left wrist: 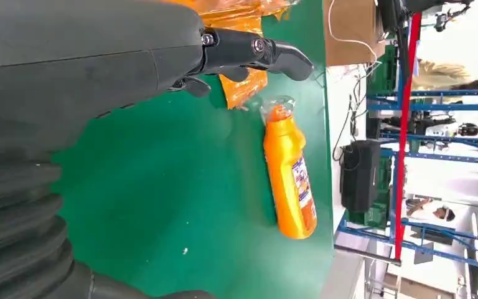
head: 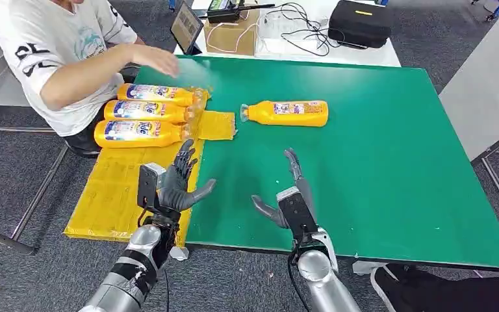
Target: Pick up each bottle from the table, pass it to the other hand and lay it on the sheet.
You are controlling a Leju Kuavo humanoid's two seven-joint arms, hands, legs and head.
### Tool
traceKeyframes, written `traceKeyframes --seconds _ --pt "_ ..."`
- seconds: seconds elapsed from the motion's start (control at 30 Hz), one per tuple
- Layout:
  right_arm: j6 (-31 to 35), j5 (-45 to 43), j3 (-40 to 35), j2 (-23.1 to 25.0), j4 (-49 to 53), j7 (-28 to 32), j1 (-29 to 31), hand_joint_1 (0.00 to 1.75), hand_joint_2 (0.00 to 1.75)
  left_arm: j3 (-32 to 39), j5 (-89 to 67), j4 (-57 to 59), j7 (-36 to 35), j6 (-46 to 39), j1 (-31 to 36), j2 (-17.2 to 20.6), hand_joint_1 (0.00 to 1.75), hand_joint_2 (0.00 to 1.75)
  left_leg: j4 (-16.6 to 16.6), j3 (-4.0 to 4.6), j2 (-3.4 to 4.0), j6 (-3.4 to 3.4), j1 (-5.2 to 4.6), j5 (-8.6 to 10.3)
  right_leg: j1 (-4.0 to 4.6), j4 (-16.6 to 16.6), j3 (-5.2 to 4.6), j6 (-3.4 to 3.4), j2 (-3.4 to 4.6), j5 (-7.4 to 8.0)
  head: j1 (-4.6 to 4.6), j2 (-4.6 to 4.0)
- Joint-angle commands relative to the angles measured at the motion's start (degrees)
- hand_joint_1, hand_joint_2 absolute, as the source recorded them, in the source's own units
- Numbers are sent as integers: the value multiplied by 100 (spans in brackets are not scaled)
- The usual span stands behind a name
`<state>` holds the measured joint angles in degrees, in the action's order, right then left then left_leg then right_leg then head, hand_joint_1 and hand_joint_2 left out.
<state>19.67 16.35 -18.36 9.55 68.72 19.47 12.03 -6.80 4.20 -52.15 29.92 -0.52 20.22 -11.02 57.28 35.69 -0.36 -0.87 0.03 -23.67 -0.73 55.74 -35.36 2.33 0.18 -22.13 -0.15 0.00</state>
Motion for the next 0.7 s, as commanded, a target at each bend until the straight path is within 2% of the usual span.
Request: traceKeyframes --seconds 0.03,0.1,0.7 --pt "15 -33 51 -34 -61 3 101 0 175 50 -9 100 -24 -26 105 67 0 175 2 -33 6 8 5 -16 7 3 32 -11 1 -15 0 0" --pt "-5 -37 40 -38 -63 2 101 0 175 41 -21 57 -28 -43 92 63 0 175 -3 -12 4 4 2 -4 3 -3 12 -5 1 -4 0 2" --pt "8 -40 36 -31 -47 6 99 0 175 30 -31 64 -36 -55 89 57 0 175 0 -22 4 6 3 -10 4 -1 21 -8 1 -9 0 0"
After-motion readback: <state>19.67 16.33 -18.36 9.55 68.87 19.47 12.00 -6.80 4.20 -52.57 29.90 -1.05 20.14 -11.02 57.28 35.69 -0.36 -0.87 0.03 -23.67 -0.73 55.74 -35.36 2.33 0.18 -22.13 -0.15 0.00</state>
